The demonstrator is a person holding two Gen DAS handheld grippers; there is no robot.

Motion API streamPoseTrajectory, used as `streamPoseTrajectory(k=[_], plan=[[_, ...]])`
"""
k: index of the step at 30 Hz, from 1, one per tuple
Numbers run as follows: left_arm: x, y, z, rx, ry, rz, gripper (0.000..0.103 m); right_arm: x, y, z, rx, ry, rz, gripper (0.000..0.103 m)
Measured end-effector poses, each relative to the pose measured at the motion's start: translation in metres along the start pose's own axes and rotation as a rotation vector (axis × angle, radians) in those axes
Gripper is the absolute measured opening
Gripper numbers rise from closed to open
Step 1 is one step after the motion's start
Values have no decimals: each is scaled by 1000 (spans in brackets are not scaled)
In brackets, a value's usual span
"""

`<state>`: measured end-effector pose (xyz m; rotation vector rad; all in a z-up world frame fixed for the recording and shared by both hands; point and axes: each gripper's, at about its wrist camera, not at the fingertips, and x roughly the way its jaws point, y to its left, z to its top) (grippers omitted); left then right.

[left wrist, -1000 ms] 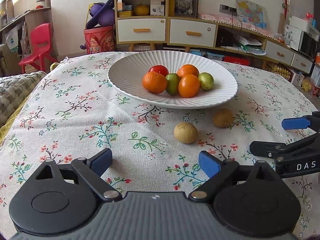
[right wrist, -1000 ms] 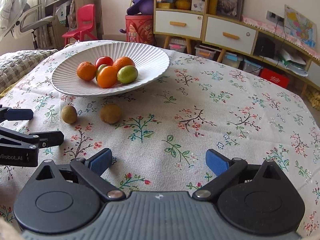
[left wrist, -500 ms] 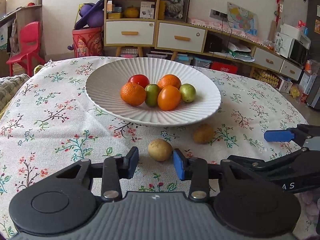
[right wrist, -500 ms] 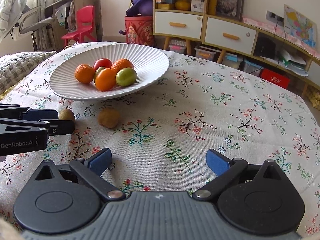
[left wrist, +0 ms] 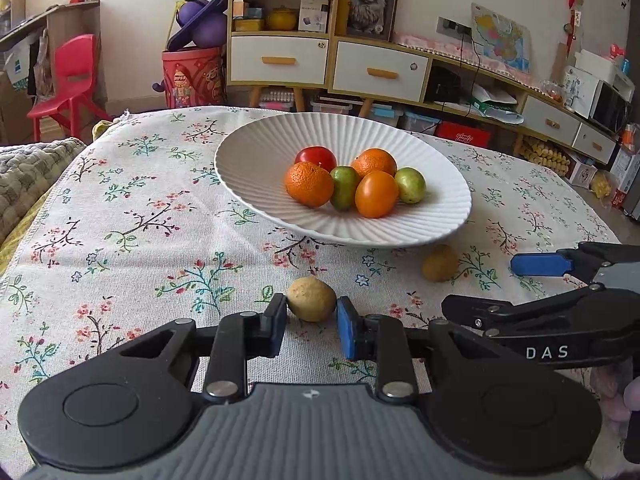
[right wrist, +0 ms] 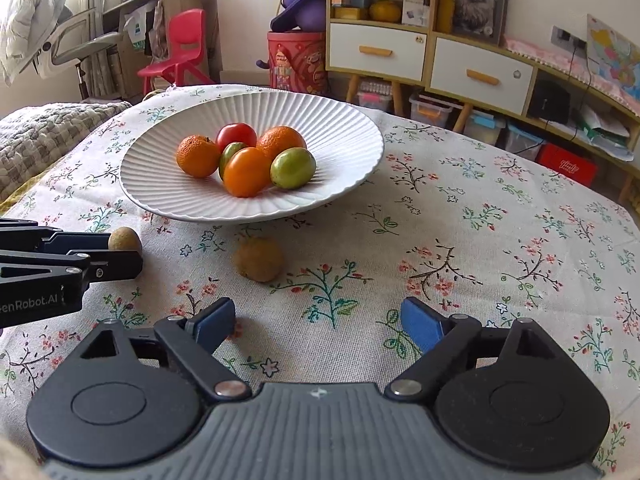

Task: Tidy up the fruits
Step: 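Grasp the small yellow potato with the left gripper while the right gripper grasps the brown kiwi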

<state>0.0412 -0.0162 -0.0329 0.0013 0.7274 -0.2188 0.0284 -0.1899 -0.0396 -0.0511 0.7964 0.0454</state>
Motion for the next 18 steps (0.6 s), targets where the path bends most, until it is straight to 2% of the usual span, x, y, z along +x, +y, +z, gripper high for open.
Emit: streamPoseTrajectory(k=[3, 5, 9, 11, 18], plan=[[-4, 5, -1, -8, 2, 8, 12, 3, 7, 4, -18, -9, 1, 83], [-5, 9, -2, -16, 6, 10, 12, 4, 11, 6, -24, -11, 8, 75], [-8, 13, -3, -23, 8, 14, 12, 6, 15, 8, -31, -16, 12, 68], [-10, 14, -3, -25, 8, 14, 12, 7, 15, 8, -38, -21, 13, 60], [-13, 15, -3, -30, 8, 12, 12, 7, 16, 11, -42, -27, 14, 46]])
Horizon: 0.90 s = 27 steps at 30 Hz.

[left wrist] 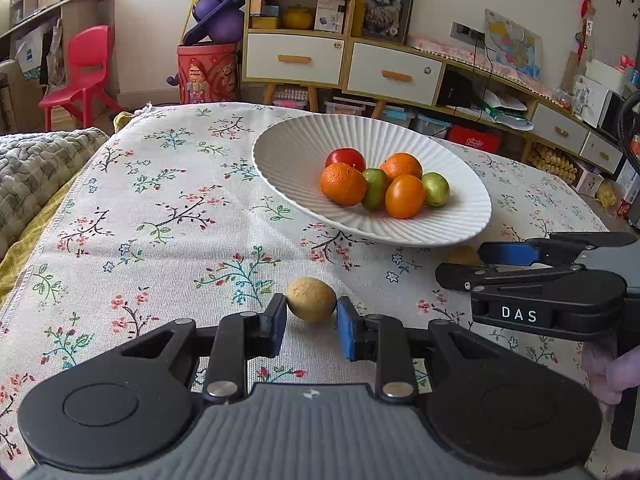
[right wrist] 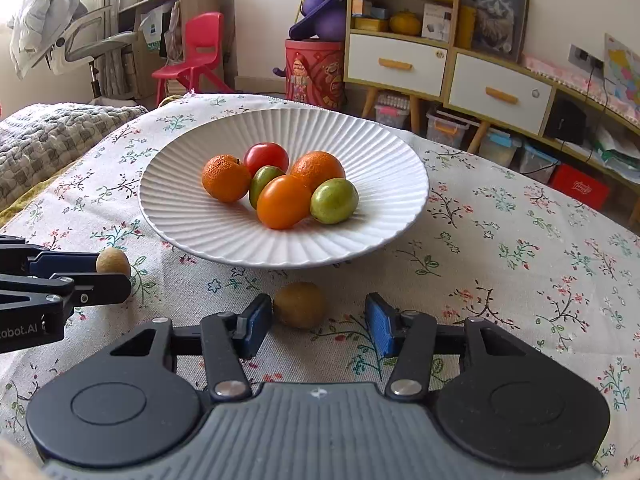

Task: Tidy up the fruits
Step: 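Grasp the small yellow potato with the left gripper while the right gripper grasps the brown kiwi, then carry the potato and kiwi into the white plate and open both grippers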

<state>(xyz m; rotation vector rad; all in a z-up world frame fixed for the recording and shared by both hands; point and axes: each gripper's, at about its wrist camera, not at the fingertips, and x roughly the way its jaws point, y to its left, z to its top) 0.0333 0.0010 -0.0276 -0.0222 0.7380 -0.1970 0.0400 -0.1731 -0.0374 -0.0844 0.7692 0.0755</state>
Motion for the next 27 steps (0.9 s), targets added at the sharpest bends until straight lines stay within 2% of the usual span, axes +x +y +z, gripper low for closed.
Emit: streamPoseTrajectory(k=[3, 10, 27], plan=[[0, 1, 0, 2, 1, -3, 12, 0, 1, 1, -4, 0, 2, 43], [1, 0, -2, 13, 6, -2, 12, -2, 4, 1, -30, -1, 19, 26], [-5, -1, -1, 19, 36, -45, 12, -14, 3, 2, -6, 13, 38, 26]])
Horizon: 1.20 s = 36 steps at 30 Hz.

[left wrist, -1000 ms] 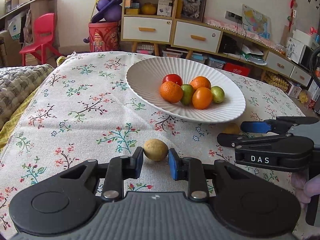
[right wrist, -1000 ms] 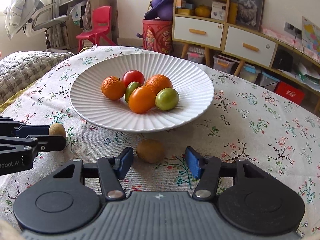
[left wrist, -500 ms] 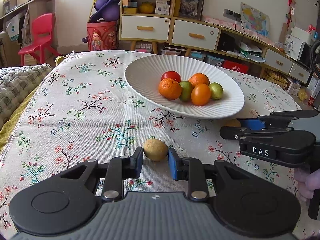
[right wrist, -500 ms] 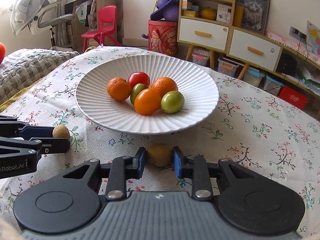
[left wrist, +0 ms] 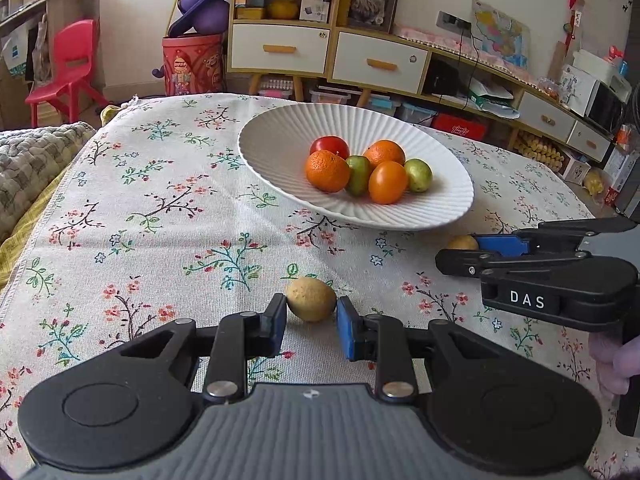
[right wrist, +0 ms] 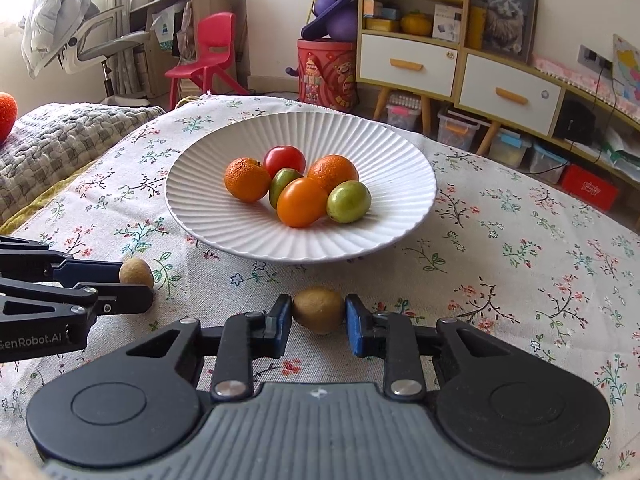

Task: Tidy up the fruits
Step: 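Carry the potato and kiwi into the white plate and open both grippers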

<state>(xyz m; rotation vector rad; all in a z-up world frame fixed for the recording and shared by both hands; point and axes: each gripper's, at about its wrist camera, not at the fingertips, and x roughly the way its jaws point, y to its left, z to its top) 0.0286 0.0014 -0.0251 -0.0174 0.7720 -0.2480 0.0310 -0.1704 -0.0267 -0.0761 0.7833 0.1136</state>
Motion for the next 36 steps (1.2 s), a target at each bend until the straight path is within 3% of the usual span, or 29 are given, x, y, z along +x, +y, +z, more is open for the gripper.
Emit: streamPoseTrajectory(k=[18, 36], plan=[[-19, -10, 16, 19, -48, -54, 12, -34, 2, 14, 15, -62, 56, 26], [-1, -18, 50, 39, -121, -72, 12, -17, -10, 28, 66, -97, 46, 26]])
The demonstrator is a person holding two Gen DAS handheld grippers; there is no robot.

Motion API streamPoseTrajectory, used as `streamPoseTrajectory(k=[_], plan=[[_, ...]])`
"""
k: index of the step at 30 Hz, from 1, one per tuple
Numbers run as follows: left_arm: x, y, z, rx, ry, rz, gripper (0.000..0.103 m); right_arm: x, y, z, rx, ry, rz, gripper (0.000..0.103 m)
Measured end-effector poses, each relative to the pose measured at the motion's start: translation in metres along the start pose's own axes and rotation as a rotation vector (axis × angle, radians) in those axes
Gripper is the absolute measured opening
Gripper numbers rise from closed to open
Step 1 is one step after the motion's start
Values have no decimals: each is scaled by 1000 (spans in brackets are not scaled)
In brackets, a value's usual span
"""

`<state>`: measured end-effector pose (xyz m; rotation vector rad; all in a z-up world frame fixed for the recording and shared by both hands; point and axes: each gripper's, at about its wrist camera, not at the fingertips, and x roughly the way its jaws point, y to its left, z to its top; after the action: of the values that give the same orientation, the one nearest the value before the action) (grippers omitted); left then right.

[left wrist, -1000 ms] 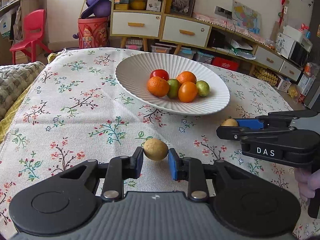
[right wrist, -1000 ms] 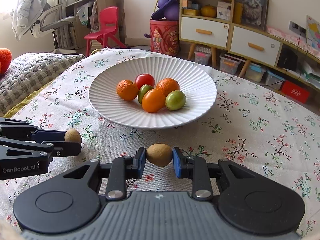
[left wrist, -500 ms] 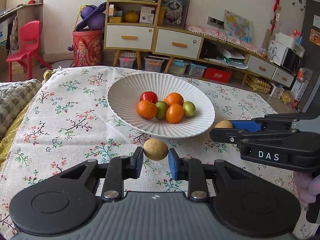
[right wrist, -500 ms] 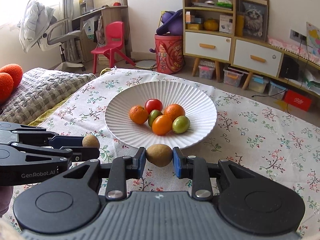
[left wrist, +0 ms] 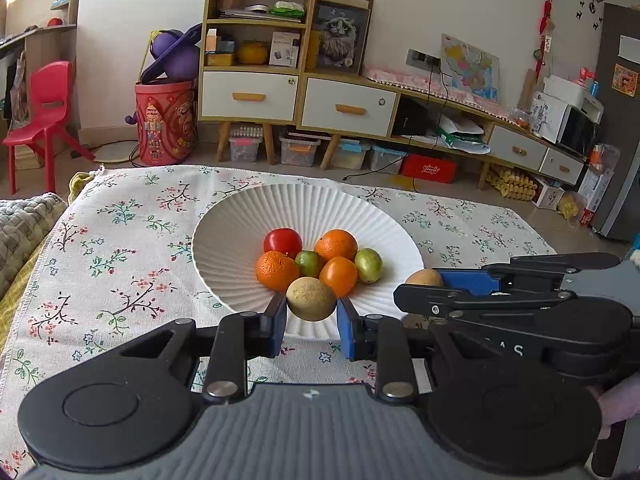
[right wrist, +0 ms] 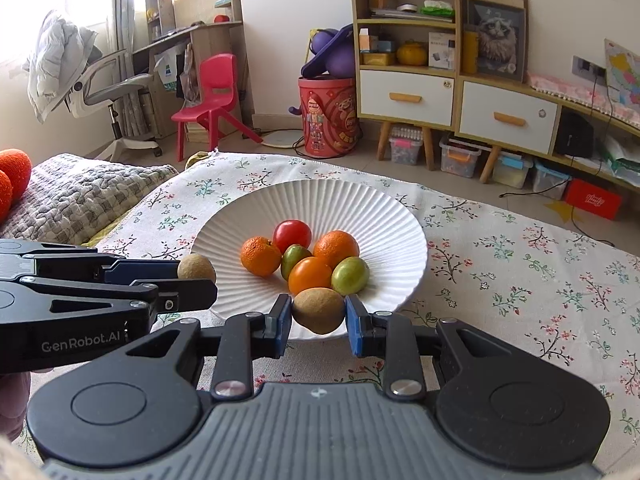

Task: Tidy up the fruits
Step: 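Carry the potato and kiwi into the white plate and open both grippers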

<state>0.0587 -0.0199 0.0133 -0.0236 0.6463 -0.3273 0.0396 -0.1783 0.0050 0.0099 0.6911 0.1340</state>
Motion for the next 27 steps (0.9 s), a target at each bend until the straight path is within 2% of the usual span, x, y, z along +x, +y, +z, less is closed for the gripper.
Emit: streamPoseTrajectory(k=[14, 27], plan=[[34, -4, -1, 72, 39, 25, 12, 20, -14, 0, 9, 3, 9, 26], [36, -7, -1, 84, 49, 46, 13, 22, -18, 1, 1, 9, 9, 28]])
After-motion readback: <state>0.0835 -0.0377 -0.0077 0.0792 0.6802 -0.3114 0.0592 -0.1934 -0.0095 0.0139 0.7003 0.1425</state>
